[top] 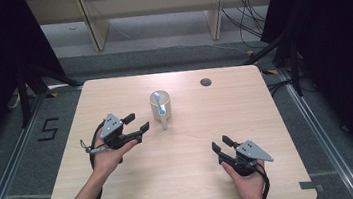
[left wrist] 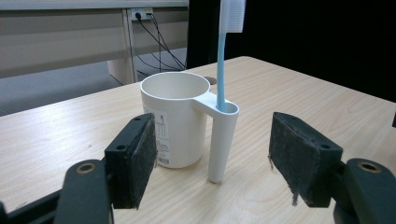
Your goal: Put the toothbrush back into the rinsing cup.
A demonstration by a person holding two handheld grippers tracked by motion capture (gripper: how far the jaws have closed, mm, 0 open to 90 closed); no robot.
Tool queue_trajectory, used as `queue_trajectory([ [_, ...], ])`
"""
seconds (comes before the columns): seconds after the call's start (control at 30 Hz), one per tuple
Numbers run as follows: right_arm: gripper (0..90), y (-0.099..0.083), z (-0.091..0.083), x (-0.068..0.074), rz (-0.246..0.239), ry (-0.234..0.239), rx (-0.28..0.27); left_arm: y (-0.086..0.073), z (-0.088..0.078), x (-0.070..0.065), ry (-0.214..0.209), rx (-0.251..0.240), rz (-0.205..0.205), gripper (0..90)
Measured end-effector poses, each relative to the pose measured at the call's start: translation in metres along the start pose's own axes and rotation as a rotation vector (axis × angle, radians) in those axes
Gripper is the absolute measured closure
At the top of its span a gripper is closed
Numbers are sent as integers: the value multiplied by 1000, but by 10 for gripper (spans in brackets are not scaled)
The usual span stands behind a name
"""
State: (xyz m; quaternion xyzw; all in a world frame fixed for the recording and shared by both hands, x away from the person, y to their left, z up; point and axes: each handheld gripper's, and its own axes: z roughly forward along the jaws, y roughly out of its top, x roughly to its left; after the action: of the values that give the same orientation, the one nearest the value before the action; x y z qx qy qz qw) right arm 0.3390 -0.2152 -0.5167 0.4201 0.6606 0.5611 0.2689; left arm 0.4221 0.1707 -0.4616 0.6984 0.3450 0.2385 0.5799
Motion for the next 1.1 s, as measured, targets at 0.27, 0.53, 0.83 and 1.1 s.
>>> queue_trajectory([
  [0.27,497,0,0,1,8,-2,-1,-1,-19,2,10,-13,0,316],
  [0.53,497,0,0,0,-8,2,0,-9,-40,11,37,-9,-3,322],
  [0.83,497,0,0,0,-11,-4,1,-23,-58,11,49,-1,-10,322],
  [1.1,497,0,0,0,-4,2,3,-34,-74,14,68,10,-17,322],
])
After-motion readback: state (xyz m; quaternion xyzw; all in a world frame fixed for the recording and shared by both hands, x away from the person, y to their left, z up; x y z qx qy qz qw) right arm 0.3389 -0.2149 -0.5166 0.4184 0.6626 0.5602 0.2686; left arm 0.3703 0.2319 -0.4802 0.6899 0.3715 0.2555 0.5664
